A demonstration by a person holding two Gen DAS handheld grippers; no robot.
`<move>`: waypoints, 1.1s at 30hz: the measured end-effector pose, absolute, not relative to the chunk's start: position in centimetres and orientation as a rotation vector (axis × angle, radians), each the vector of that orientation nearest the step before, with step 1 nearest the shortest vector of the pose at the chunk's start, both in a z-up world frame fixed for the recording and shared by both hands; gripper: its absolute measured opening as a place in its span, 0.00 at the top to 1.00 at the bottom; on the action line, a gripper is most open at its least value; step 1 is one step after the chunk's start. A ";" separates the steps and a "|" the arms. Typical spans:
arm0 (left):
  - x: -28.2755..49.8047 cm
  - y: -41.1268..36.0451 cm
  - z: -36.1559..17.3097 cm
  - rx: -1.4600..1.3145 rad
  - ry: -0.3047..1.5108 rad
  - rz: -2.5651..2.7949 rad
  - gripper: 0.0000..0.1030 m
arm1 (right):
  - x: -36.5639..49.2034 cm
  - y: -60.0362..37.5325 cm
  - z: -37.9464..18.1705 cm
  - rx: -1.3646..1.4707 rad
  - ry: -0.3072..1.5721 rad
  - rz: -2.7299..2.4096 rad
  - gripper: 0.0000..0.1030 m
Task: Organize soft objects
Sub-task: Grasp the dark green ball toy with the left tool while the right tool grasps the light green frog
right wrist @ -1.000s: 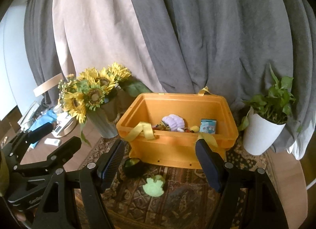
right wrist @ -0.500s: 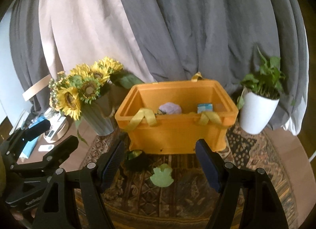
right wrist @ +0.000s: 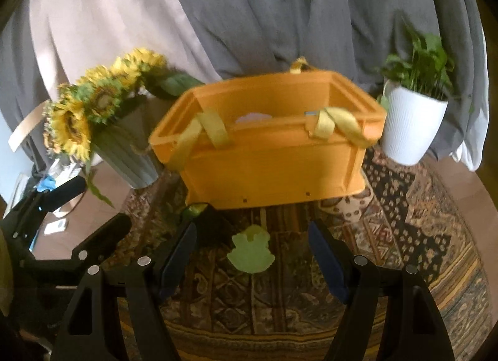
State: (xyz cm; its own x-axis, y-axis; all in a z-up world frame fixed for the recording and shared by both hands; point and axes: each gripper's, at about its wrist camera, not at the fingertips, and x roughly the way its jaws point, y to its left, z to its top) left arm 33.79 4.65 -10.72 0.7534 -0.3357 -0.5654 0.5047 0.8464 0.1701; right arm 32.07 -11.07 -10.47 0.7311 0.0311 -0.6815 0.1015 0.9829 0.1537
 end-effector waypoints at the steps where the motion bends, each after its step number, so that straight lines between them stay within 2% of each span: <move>1: 34.1 4.7 -11.2 0.332 0.550 -0.477 0.19 | 32.4 -11.1 -11.0 0.195 0.765 -0.043 0.27; 18: 38.0 3.2 -18.0 0.439 0.584 -0.642 0.19 | 36.6 -10.5 -17.7 0.185 0.947 -0.048 0.27; 30: 39.8 1.9 -20.7 0.415 0.635 -0.685 0.19 | 38.6 -11.3 -19.8 0.222 0.989 -0.066 0.29; 33: 40.2 1.5 -21.1 0.403 0.647 -0.685 0.22 | 38.8 -11.7 -19.9 0.233 0.995 -0.069 0.29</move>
